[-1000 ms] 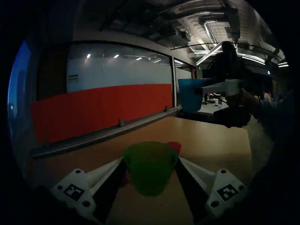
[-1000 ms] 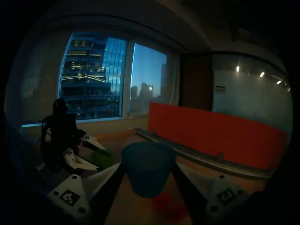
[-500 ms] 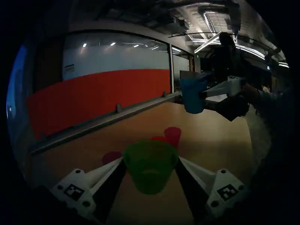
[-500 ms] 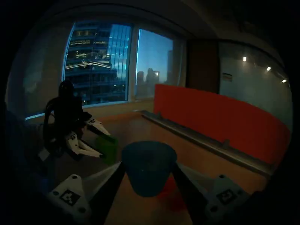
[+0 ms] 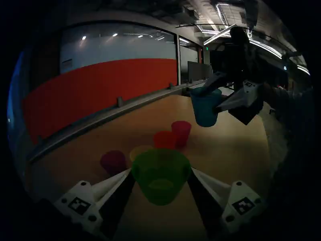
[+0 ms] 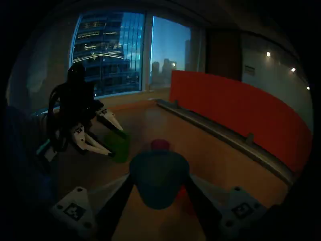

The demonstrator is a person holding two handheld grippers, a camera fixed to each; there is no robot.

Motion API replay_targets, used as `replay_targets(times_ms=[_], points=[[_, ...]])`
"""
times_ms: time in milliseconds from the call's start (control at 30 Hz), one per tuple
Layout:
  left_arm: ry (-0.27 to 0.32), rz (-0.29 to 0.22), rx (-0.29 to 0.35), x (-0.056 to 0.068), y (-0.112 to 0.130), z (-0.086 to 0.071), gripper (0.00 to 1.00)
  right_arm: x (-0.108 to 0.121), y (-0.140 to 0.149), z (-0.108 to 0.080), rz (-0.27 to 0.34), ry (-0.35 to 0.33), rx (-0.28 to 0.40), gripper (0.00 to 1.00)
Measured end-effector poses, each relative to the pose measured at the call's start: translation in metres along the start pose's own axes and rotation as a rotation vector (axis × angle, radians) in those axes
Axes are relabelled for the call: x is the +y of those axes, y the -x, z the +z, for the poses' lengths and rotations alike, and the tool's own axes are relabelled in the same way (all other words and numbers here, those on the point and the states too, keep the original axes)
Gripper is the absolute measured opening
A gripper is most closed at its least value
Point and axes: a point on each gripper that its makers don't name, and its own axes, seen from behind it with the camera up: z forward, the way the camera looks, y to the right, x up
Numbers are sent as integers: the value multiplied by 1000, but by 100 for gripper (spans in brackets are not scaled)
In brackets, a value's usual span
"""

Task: Pour water

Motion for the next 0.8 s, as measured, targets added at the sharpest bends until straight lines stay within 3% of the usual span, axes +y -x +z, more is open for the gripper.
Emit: replay_targets(times_ms=[800], points=[[51,15,-134,3,37,35,86,-2,76,31,-15,-45,-189,92]])
